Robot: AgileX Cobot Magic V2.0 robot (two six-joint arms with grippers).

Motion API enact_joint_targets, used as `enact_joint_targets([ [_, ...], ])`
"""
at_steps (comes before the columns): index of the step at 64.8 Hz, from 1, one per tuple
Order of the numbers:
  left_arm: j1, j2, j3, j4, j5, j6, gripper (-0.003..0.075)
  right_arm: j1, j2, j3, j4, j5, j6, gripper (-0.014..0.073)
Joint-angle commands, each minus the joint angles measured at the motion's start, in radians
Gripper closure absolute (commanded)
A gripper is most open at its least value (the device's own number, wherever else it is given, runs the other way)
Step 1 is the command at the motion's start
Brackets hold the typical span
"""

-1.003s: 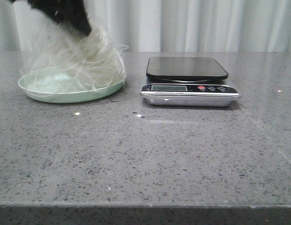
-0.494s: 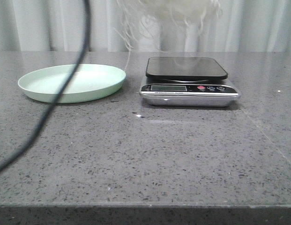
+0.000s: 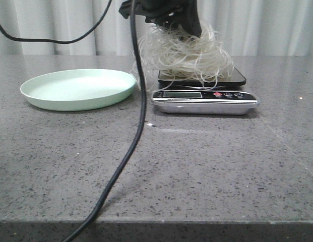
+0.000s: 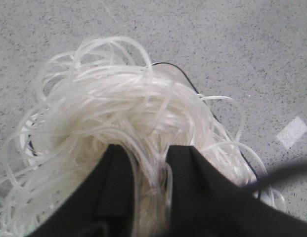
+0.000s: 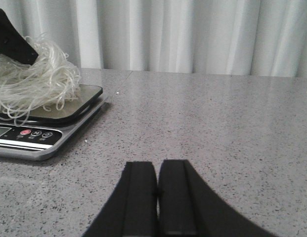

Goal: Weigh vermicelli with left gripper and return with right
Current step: 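Lift the vermicelli with the left gripper and carry it over the scale, then lower the vermicelli onto the scale pan and open the left gripper, then withdraw the left gripper and move the right gripper above the scale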

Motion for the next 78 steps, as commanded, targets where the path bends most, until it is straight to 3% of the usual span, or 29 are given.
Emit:
enact_joint_targets([
  [1,-0.012,-0.045,-0.032,-0.028,-0.040,0.003,0.0253,-0.005,-0.017,-0.006,-0.007,-0.070,-0.003,0.0414],
  [5,-0.006,-0.051,-0.047,-0.026,-0.005,0.003,0.0181,-0.005,-0.017,-0.006,-0.007,-0.070,-0.003,0.0414],
  [10,0.002,-0.058,-0.075,-0.024,0.041,0.003,0.0167,-0.005,-0.017,-0.006,-0.007,-0.070,-0.003,0.0414],
  [26,0.040,-0.163,-0.126,0.060,0.155,0.003,0.0246,-0.005,-0.017,-0.006,-0.007,-0.070,-0.003,0.0414],
  [36,0.063,-0.252,-0.126,0.111,0.160,0.003,0.0300,-0.005,-0.017,-0.006,-0.007,-0.070,-0.003,0.0414],
  [49,0.103,-0.366,-0.119,0.127,0.200,0.003,0.0323,-0.005,-0.017,-0.006,-0.007,-0.070,-0.003,0.0414],
  [61,0.110,-0.504,0.028,0.229,0.184,0.003,0.0323,-0.005,-0.017,-0.006,-0.007,-0.070,-0.003,0.0414],
  [78,0.110,-0.820,0.439,0.238,0.014,0.003,0.0323,-0.005,-0.017,-0.006,-0.007,-0.070,-0.003,0.0414],
])
